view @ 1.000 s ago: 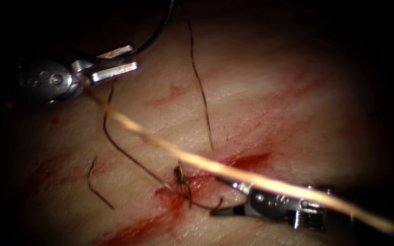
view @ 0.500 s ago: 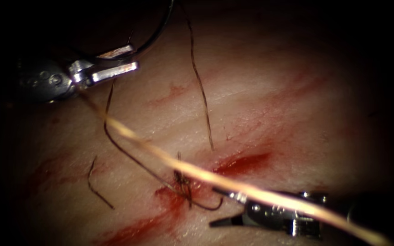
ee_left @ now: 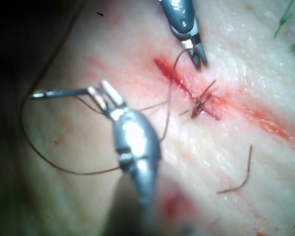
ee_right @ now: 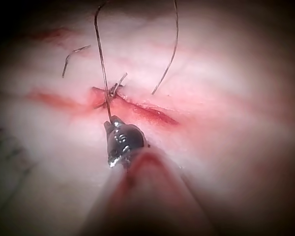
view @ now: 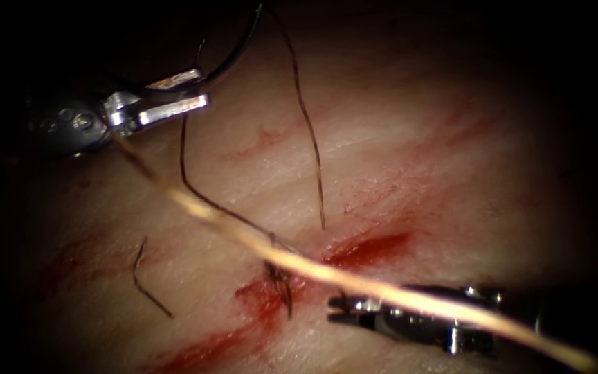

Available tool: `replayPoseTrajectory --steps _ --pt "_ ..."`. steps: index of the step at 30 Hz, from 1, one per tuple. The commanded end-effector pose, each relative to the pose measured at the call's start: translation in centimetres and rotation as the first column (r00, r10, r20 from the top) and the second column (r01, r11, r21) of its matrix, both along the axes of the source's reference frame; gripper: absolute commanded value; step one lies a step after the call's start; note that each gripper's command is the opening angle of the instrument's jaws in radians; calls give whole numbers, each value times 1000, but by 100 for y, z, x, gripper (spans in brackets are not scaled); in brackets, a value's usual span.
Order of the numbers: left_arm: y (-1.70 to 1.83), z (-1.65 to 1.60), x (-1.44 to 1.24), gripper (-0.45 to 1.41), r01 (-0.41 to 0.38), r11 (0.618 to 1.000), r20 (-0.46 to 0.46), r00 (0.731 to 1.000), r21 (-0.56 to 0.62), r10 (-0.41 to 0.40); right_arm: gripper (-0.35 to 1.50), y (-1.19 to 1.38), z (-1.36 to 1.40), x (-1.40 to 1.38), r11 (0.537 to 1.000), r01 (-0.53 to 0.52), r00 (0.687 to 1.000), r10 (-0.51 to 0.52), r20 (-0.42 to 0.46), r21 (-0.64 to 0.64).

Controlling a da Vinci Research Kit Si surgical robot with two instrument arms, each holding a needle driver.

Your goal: Wound Closure

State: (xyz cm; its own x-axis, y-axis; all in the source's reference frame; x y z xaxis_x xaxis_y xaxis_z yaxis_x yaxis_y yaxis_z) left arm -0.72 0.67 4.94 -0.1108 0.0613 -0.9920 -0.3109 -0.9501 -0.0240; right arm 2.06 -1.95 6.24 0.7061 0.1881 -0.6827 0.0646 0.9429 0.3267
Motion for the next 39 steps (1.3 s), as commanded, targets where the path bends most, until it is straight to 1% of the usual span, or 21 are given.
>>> replayPoseTrajectory --steps 1,8,9,12,17,21,22,24,25,27,28,29,30,31,33,34,35,36,37,38,39 --pt "-1 7 -5 -45 -1 1000 1 1000 0 1 -35 -8 0 6 1000 -3 1000 3 -2 12" --pt "-1 7 -6 -45 0 1000 1 1000 0 0 -35 -14 -37 9 992 -41 999 41 -1 117" --pt "-1 7 -6 -45 0 1000 1 1000 0 0 -35 -14 -37 9 992 -41 999 41 -1 117" --pt "0 7 -6 -45 0 1000 1 1000 1 0 -35 -20 -60 3 976 -52 999 54 -4 210" --pt "0 7 -6 -45 0 1000 1 1000 1 0 -35 -28 -78 -6 962 -34 999 41 -19 271" --pt "0 7 -6 -45 0 1000 1 1000 1 0 -35 -49 -105 -21 948 -5 999 16 -31 319" --pt "0 7 -6 -45 0 1000 1 1000 1 0 -35 -49 -105 -21 948 -5 999 16 -31 319" --pt "0 7 -6 -45 0 1000 1 1000 1 0 -35 -65 -126 -30 940 7 999 9 -46 342" --pt "0 7 -6 -45 0 1000 1 1000 1 0 -35 -65 -126 -30 940 7 999 9 -46 342" --pt "0 7 -7 -45 1 1000 0 1000 1 -1 -35 -83 -151 -35 934 19 998 6 -69 357" --pt "0 7 -7 -45 1 1000 0 1000 1 -1 -35 -90 -161 -36 932 28 997 -1 -74 361" --pt "0 7 -7 -45 1 1000 0 1000 1 -1 -35 -106 -185 -32 929 50 996 -19 -88 367" --pt "0 7 -7 -45 1 1000 0 1000 1 -1 -35 -106 -185 -32 929 50 996 -19 -88 367" --pt "0 7 -7 -45 1 1000 0 1000 1 -1 -35 -112 -196 -27 928 60 995 -27 -96 367" --pt "0 7 -7 -45 1 1000 0 1000 1 -1 -35 -110 -204 -19 931 61 994 -25 -104 360" --pt "0 7 -7 -45 -1 1000 -2 1000 1 1 22 -102 -204 -12 946 40 993 -1 -120 323" --pt "0 7 -7 -45 -1 1000 -2 1000 1 1 22 -102 -204 -12 946 40 993 -1 -120 323" --pt "0 7 -7 -45 -1 1000 -2 1000 1 1 99 -89 -197 -9 962 -18 993 50 -110 273" --pt "0 7 -7 -45 -2 1000 -2 1000 1 2 121 -83 -193 -9 968 -44 993 70 -99 247" --pt "-1 7 -6 -45 -2 1000 -1 1000 1 2 135 -75 -188 -10 973 -70 992 91 -87 220" --pt "-1 7 -6 -45 -2 1000 -1 1000 1 2 141 -64 -180 -13 977 -94 991 110 -77 191"
